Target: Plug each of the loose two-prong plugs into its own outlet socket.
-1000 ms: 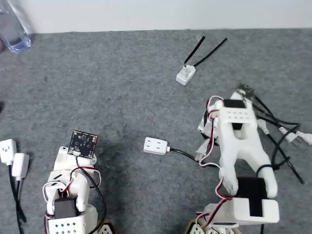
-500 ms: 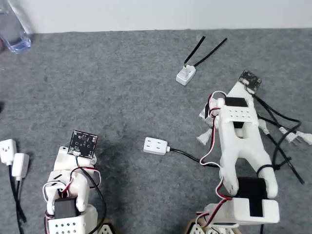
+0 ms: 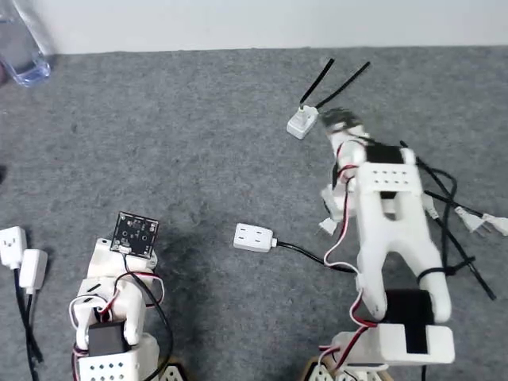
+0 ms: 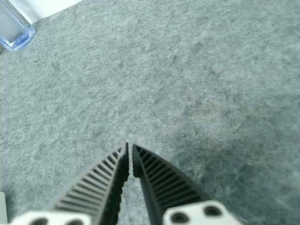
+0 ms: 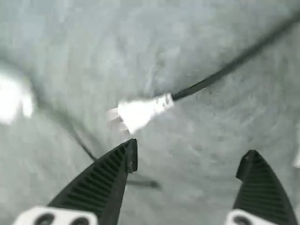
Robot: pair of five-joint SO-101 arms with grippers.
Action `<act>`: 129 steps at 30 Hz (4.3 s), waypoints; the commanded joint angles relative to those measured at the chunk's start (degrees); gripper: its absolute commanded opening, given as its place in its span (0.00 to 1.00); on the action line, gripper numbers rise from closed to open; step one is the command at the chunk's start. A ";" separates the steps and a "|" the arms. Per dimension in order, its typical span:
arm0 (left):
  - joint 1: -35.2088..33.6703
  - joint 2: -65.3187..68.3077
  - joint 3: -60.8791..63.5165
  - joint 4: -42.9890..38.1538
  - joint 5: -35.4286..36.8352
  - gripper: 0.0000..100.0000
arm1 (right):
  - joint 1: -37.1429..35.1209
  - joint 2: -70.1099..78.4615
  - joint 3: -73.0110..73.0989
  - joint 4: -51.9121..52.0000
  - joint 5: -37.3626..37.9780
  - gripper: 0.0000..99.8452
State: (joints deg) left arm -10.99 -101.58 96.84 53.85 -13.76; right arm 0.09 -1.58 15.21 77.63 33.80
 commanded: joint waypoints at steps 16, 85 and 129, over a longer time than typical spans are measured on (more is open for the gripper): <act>0.09 0.09 -0.22 0.18 0.09 0.02 | 2.77 -1.89 -6.59 15.87 72.97 0.34; 0.00 0.26 -0.22 0.97 -2.99 0.02 | -0.22 40.31 -33.49 19.30 103.74 0.26; 0.00 0.26 -0.22 1.05 -2.99 0.02 | 4.44 53.14 -46.51 16.66 97.32 0.15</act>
State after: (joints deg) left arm -10.99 -101.58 96.84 54.73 -16.22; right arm 0.70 48.79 -29.54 95.30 132.18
